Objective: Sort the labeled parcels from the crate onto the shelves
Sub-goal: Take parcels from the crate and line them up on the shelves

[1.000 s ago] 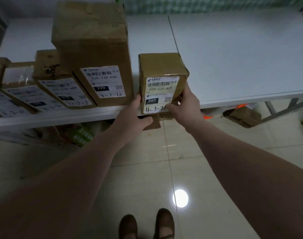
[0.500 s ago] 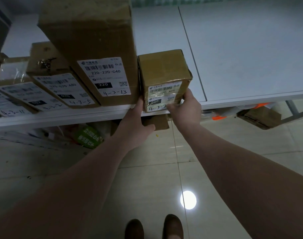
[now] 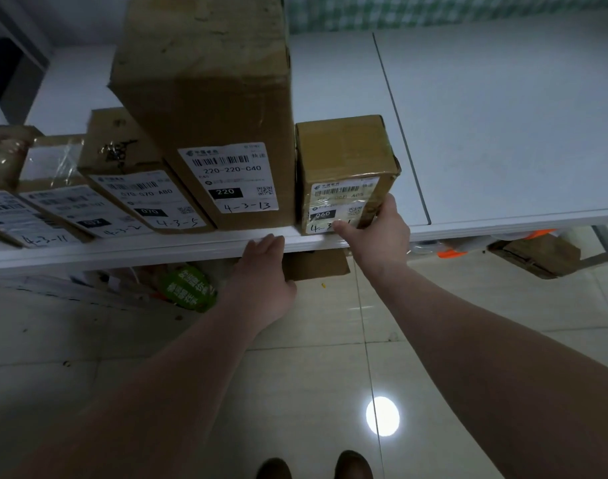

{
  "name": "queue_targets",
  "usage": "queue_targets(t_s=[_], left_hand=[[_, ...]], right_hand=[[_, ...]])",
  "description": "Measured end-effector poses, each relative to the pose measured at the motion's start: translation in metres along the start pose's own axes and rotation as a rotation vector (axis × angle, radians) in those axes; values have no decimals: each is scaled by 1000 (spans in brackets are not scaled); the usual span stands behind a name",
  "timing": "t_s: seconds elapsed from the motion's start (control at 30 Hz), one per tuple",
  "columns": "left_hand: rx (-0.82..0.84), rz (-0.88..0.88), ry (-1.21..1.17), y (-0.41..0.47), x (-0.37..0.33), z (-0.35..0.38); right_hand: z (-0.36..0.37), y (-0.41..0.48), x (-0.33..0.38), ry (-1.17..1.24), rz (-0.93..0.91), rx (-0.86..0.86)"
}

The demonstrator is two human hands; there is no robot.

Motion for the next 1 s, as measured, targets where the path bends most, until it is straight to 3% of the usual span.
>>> queue_targets(t_s=[0.77,1.0], left_hand=[[24,-16,-46,-5,-6,-6],[-40,-63,-161,-51,-12,-38]], right_hand=[[7,8,6,-63,82,29],[-28,-27,8,-43,237,93]])
Point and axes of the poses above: each hand's wrist, its own y-axis towards the middle knuckle, its own z-axis out of the palm, x = y × z, the point moved 3 cm from there along y, towards the middle knuckle, and after that the axes turned 11 degrees about -y, right-handed, at the moved point
